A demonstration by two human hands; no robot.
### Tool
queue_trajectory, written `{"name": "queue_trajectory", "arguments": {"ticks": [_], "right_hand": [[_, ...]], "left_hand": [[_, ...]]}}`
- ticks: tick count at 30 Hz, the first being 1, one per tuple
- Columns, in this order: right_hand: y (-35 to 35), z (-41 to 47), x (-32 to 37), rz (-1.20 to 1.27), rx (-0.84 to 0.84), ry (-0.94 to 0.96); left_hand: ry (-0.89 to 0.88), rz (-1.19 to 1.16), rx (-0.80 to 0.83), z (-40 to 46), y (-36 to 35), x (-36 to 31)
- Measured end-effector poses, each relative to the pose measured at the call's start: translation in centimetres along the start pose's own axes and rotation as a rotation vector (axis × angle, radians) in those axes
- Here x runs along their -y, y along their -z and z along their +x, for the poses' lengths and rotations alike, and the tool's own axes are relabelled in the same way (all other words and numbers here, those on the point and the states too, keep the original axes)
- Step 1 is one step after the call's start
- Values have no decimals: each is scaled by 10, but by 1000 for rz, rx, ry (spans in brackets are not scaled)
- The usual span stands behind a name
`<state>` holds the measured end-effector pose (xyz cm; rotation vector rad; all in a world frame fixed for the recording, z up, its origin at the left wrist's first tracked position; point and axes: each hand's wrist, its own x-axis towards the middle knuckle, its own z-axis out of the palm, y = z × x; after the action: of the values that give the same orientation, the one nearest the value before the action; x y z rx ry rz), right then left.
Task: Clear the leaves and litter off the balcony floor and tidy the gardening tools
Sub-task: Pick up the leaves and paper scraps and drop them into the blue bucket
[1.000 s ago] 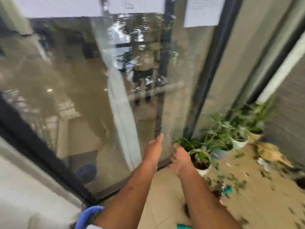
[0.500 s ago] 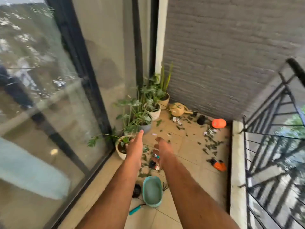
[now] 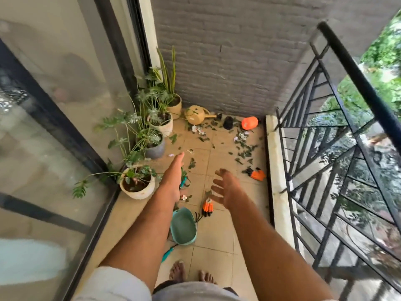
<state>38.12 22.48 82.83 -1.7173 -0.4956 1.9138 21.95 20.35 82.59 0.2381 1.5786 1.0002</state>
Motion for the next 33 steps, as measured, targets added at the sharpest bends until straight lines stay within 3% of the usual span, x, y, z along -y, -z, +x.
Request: {"name": "queue_trajectory", "arguments": {"ticks": [6,20,33], "right_hand": [[9,12,28,86,-97,87],[21,49,41,75,-121,48],[98,138,155,32,-44,31]], "left_hand": [[29,-16,78,23,9,-16],[37,-34,151,77,4,-31],[38,-98,92,148,-98,-62]]}}
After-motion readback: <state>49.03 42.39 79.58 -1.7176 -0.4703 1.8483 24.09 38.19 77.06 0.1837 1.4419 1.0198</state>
